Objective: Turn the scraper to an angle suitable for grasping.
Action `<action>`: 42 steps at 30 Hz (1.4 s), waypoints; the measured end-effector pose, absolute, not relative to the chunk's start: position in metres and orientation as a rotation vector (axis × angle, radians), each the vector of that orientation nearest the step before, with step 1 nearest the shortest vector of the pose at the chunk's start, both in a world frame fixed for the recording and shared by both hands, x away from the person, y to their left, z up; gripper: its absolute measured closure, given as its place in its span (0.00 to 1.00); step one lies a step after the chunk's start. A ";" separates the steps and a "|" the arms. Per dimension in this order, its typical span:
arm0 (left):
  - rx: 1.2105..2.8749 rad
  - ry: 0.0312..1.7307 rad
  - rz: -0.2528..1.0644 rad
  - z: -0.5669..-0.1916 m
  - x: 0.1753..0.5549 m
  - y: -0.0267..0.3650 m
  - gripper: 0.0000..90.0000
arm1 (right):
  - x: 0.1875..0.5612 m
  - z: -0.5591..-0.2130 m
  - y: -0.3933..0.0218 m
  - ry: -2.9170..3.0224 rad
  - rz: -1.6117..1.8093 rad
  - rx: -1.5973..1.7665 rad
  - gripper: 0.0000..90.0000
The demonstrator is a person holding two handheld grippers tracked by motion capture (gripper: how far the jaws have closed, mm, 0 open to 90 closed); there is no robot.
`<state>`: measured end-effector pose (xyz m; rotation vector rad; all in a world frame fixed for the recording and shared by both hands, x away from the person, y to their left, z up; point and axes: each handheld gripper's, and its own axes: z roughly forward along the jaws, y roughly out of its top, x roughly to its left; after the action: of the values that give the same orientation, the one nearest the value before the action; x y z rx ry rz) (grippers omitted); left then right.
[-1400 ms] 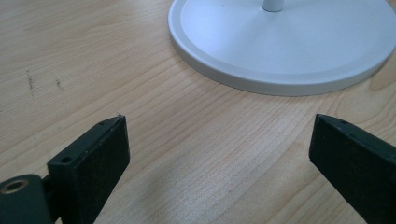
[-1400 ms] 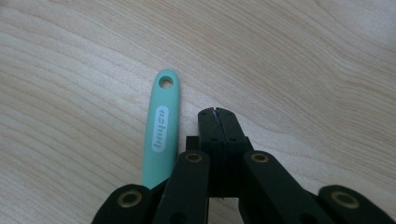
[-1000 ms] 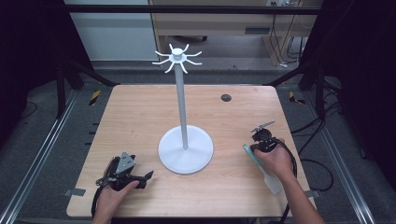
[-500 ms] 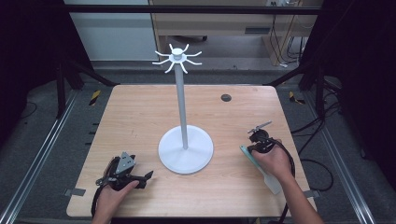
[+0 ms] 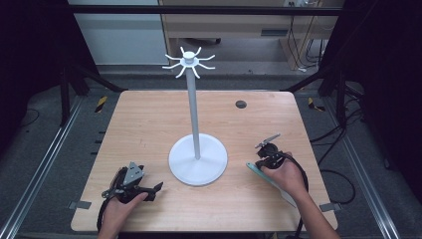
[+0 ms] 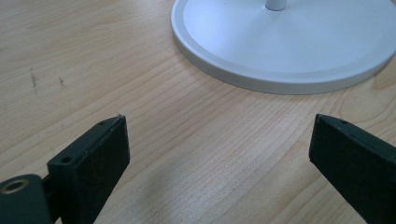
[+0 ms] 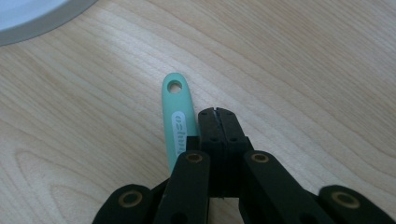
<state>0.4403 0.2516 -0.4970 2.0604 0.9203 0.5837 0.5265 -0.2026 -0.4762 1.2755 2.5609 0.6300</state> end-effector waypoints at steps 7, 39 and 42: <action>2.062 0.920 0.584 -0.497 0.440 0.252 0.05 | 0.522 -0.474 -0.197 2.578 0.628 1.253 1.00; 2.067 0.919 0.577 -0.497 0.441 0.252 0.05 | 0.513 -0.462 -0.174 2.712 0.532 1.091 0.70; 2.067 0.919 0.578 -0.497 0.441 0.252 0.05 | 0.514 -0.462 -0.172 2.723 0.508 1.075 0.66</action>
<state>0.4409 0.2525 -0.4974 2.0673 0.9186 0.5779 0.5144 -0.1719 -0.4616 1.0750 2.7228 0.5081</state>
